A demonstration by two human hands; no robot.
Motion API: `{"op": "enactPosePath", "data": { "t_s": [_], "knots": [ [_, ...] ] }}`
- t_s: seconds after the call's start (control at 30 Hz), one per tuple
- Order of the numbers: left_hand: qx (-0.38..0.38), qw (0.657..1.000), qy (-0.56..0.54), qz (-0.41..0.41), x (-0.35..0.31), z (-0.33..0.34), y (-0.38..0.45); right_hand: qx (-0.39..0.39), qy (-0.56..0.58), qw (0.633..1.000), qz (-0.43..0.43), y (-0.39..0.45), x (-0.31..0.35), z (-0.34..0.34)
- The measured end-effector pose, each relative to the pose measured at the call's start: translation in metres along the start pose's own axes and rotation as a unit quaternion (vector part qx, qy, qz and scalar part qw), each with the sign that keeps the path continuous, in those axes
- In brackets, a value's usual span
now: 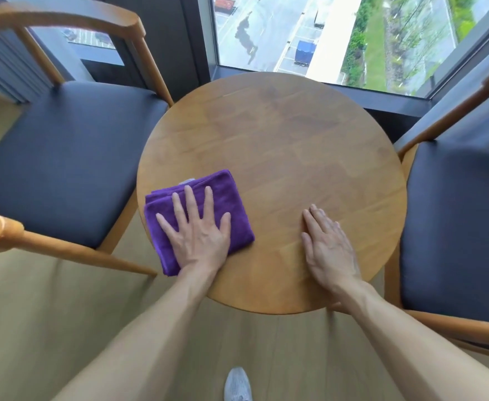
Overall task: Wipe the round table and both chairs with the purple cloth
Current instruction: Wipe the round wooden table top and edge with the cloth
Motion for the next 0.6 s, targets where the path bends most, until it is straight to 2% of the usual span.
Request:
{"op": "enactPosePath", "data": {
  "t_s": [0.07, 0.2, 0.3, 0.4, 0.47, 0.6],
  "knots": [
    [0.002, 1.0, -0.01, 0.028, -0.038, 0.006, -0.03, -0.004, 0.017, 1.0, 0.004, 0.0, 0.001, 0.001],
    [0.005, 0.978, -0.001, 0.209, -0.106, 0.022, -0.11, -0.007, 0.074, 0.997, 0.019, 0.001, -0.002, -0.001],
    [0.003, 0.946, -0.012, 0.324, -0.1, 0.027, -0.142, -0.005, 0.078, 0.997, 0.018, 0.002, -0.002, -0.005],
    [-0.012, 0.912, 0.015, 0.41, -0.059, 0.021, -0.121, -0.001, 0.044, 0.999, -0.002, 0.001, 0.002, -0.007],
    [-0.021, 0.918, 0.048, 0.393, -0.024, 0.012, -0.077, 0.005, 0.024, 1.0, -0.005, 0.0, 0.001, -0.008],
    [0.003, 0.974, 0.07, 0.215, 0.04, 0.0, 0.021, 0.021, 0.025, 0.999, 0.0, -0.001, -0.001, -0.006]
  ]
}}
Point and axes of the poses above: each hand's wrist, its own y-axis towards the middle knuckle, its own z-axis out of the palm, x = y × z, the point moved 10 cm from there along y, towards the middle knuckle, and after that the axes turned 7 degrees about -z, right-handed, at the moved point
